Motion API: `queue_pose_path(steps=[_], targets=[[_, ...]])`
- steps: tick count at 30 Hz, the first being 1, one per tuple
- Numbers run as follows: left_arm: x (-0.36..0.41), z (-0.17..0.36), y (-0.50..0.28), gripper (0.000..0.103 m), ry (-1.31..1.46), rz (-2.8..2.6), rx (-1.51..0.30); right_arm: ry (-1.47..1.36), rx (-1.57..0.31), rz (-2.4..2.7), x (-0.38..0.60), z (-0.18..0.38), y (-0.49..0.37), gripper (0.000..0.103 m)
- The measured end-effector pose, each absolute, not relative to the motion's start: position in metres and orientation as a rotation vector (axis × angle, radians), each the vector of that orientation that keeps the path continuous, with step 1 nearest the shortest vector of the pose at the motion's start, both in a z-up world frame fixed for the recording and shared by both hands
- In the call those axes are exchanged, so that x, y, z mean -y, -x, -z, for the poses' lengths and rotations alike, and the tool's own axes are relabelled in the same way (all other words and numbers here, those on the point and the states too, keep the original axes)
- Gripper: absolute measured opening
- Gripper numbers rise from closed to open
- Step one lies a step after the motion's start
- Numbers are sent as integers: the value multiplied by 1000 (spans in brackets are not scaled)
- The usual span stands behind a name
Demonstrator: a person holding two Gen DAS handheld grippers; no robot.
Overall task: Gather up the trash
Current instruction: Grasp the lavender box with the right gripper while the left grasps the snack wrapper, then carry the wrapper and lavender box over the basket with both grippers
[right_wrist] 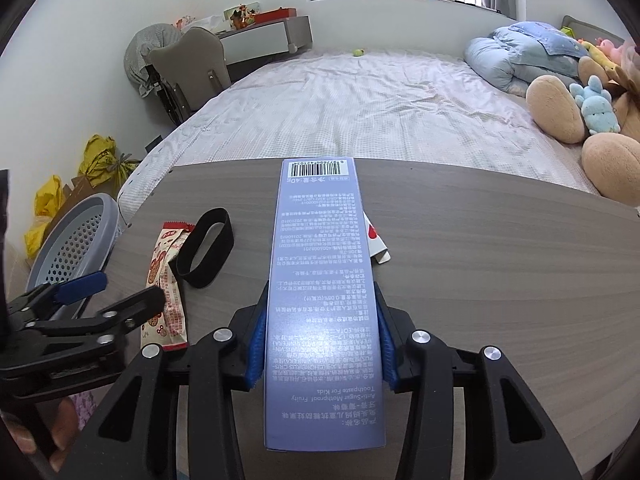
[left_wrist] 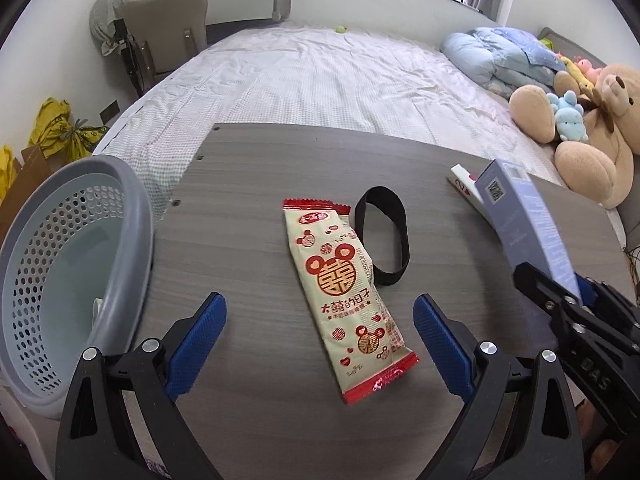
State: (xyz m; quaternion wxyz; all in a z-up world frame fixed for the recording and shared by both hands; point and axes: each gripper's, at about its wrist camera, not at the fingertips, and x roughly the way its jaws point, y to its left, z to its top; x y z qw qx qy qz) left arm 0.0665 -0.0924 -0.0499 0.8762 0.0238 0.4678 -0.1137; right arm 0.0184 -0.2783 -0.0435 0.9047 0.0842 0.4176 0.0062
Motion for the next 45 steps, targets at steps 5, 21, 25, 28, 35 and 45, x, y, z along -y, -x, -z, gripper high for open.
queue_pose_path(steps=[5, 21, 25, 28, 35, 45], targets=[[93, 62, -74, 93, -86, 189, -997, -187, -854, -12, 283, 40, -13, 43], [70, 64, -88, 93, -65, 128, -987, -201, -839, -36, 279, 37, -9, 43], [71, 64, -96, 90, -69, 122, -973, -199, -842, -37, 279, 37, -9, 43], [72, 63, -100, 84, -66, 129, -967, -201, -842, -37, 278, 37, -8, 43], [75, 63, -103, 52, -56, 172, -967, -202, -843, -38, 278, 37, -7, 43], [63, 55, -89, 31, -26, 206, -963, -193, -839, -34, 269, 30, -3, 43]])
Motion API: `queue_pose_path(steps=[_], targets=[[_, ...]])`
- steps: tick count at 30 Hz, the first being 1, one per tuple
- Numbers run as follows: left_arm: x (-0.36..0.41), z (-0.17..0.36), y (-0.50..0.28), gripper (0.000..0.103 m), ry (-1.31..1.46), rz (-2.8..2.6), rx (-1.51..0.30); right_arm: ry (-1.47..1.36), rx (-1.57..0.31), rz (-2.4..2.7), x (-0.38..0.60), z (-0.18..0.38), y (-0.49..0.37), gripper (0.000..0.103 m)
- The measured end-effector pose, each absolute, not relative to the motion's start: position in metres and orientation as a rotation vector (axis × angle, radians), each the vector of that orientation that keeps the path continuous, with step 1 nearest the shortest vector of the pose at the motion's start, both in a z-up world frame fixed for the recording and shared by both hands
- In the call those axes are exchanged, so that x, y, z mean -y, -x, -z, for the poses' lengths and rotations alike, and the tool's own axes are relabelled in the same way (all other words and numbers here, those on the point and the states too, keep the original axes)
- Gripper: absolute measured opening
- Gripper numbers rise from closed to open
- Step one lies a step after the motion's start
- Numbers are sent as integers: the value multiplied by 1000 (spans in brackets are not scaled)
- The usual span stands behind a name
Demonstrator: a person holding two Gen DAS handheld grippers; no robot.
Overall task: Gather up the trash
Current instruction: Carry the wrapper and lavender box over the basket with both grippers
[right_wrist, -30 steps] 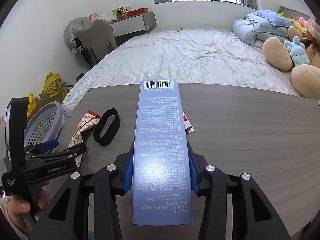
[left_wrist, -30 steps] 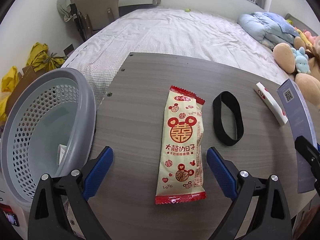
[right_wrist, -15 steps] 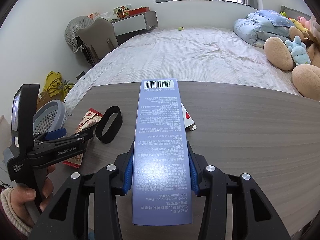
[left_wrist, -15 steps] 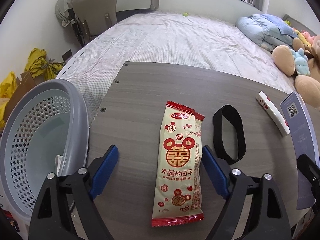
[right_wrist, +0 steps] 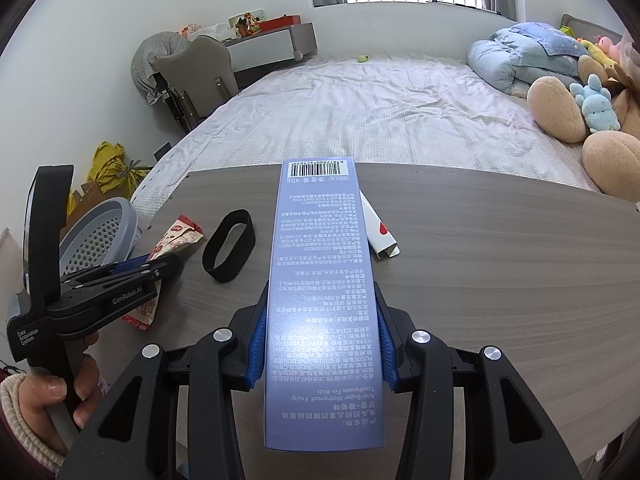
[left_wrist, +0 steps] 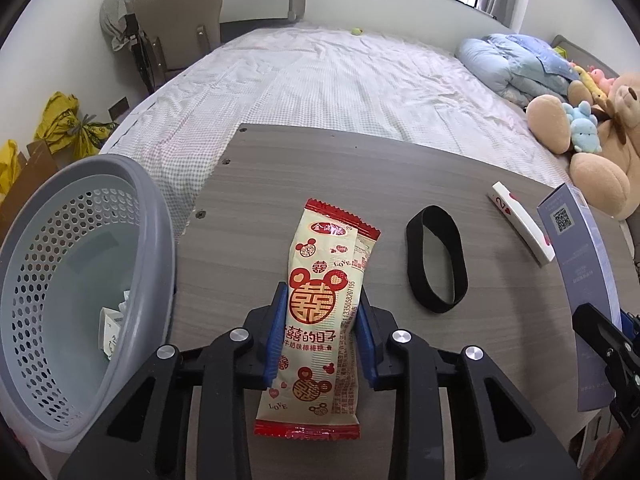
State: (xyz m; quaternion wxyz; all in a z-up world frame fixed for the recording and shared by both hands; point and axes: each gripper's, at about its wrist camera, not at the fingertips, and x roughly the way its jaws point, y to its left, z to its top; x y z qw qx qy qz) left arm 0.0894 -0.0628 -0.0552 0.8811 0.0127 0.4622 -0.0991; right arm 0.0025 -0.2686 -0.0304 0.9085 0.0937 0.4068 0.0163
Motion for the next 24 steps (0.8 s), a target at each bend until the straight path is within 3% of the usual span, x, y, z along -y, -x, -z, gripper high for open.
queue_pose_path(steps=[13, 24], targets=[[14, 13, -67, 31, -14, 149, -852, -121, -811, -91, 217, 10, -11, 43], [-77, 4, -58, 31, 57, 22, -834, -51, -782, -253, 130, -6, -49, 43]])
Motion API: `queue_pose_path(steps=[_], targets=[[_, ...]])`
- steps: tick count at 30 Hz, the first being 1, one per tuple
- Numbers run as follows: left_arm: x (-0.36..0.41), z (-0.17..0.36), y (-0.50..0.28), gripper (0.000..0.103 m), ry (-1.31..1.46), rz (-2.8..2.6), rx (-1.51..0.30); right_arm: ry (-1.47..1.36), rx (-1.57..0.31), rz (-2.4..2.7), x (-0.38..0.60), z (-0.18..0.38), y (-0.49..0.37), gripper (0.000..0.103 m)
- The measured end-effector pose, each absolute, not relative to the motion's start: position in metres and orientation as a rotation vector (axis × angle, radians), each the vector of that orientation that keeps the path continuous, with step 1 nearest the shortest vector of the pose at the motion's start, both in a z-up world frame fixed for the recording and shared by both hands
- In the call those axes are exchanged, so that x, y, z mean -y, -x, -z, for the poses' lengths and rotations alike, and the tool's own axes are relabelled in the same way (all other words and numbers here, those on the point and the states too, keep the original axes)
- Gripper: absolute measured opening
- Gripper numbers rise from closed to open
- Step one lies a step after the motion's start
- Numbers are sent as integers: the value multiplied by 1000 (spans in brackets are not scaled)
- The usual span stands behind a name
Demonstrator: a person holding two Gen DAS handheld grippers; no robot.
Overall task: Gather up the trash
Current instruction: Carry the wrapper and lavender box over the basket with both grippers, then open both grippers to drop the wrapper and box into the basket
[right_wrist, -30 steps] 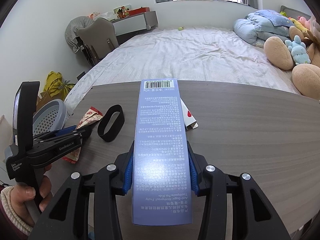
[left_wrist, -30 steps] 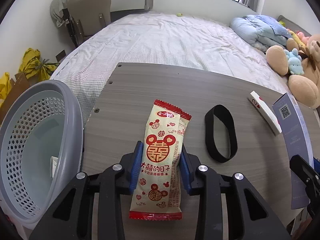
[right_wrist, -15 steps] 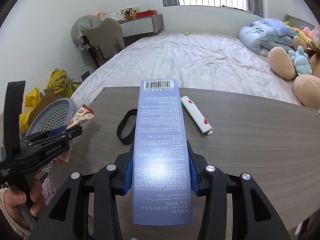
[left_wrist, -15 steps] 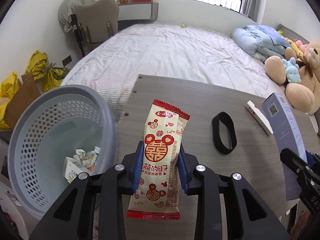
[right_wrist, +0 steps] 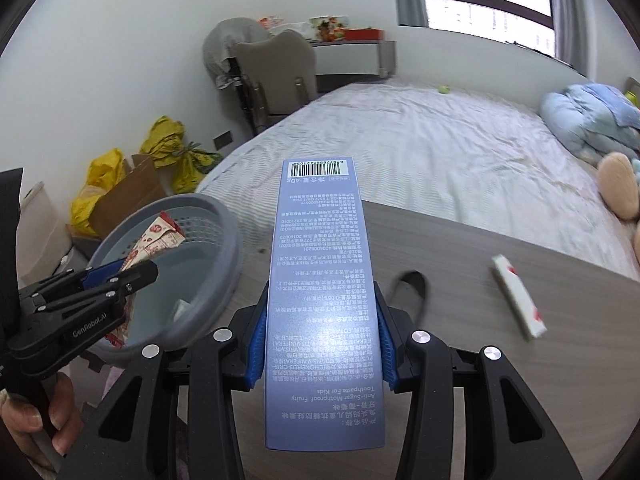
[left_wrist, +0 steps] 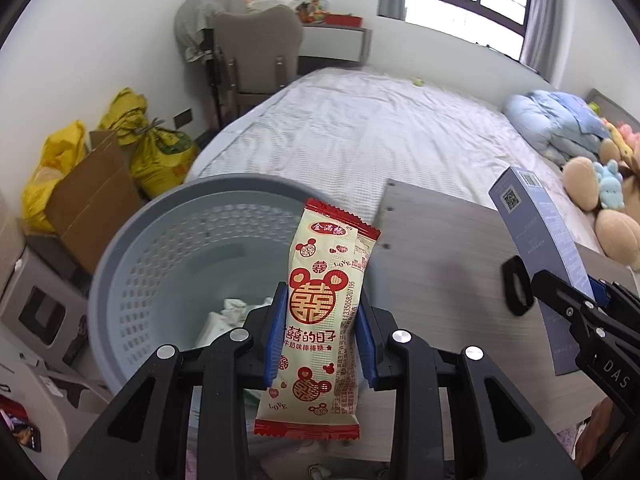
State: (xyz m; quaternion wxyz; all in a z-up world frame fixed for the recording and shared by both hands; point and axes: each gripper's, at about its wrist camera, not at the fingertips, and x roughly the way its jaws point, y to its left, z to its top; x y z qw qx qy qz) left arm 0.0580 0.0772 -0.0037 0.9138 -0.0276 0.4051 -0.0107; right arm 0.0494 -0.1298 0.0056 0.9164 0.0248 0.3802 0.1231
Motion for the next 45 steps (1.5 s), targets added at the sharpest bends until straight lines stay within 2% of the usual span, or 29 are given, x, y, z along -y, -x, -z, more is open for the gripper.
queue_pose_path(steps=[10, 16, 40, 43, 45], targets=[[-146, 14, -59, 31, 106, -90, -859, 20, -819, -408, 39, 2, -81, 43], [-161, 19, -63, 31, 113, -98, -875, 49, -844, -461, 5, 8, -94, 43], [-178, 28, -71, 34, 147, -110, -903, 82, -909, -497, -22, 25, -110, 43], [-180, 28, -70, 38, 152, -114, -904, 84, -903, -496, -21, 23, -110, 44], [-181, 27, -69, 49, 153, -122, -899, 79, -896, -495, -20, 21, -109, 55]])
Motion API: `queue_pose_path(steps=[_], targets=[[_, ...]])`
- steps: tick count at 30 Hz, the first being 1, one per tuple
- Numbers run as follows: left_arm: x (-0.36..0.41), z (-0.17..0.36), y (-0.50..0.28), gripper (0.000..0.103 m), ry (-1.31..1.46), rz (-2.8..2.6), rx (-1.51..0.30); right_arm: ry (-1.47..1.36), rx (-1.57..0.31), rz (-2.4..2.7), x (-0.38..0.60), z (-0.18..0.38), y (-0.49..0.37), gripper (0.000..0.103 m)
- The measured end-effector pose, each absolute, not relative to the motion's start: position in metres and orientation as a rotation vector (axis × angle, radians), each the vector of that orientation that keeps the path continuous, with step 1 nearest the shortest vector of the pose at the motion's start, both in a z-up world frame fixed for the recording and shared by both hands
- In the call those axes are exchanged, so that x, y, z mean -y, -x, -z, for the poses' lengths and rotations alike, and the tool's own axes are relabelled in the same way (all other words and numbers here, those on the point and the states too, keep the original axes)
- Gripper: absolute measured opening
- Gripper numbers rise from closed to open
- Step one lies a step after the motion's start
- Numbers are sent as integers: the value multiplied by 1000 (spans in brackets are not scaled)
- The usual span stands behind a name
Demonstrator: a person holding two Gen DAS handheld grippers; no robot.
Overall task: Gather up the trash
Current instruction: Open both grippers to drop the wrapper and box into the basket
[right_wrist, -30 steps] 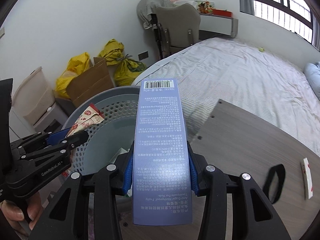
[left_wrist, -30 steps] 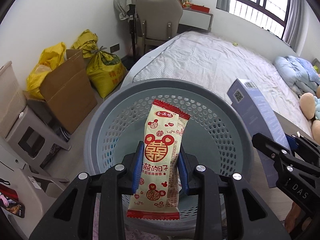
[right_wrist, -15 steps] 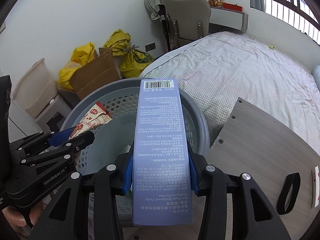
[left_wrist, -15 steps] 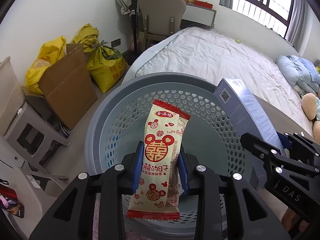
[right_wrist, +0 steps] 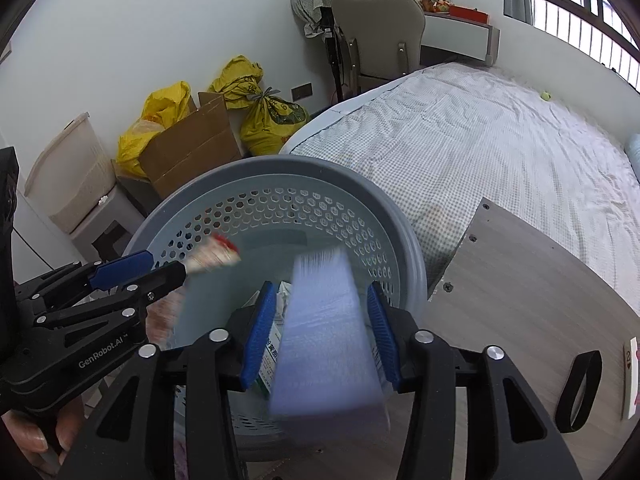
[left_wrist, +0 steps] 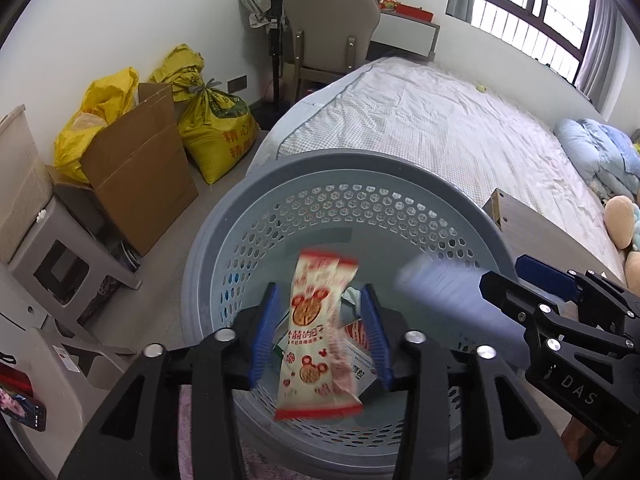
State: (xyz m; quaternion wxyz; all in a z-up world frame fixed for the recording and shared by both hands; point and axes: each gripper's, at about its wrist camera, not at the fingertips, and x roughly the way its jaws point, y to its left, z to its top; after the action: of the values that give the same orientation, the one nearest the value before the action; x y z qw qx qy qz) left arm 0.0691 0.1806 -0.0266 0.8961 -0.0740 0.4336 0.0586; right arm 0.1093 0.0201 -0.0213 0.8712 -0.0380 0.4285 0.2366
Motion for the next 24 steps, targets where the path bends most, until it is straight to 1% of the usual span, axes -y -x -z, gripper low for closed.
queue_pose_path(steps=[1, 2, 6, 16, 24], targets=[[-182, 26, -68, 59, 154, -126, -894, 76, -889, -495, -20, 20, -108, 59], [-182, 25, -67, 65, 153, -133, -885, 75, -883, -494, -20, 19, -108, 61], [-183, 22, -65, 67, 153, -144, -877, 73, -873, -491, -19, 16, -107, 61], [-183, 21, -61, 74, 150, -153, -879, 71, -867, -482, -16, 14, -104, 62], [-184, 21, -58, 76, 145, -156, -876, 64, -861, -472, -13, 11, -99, 63]])
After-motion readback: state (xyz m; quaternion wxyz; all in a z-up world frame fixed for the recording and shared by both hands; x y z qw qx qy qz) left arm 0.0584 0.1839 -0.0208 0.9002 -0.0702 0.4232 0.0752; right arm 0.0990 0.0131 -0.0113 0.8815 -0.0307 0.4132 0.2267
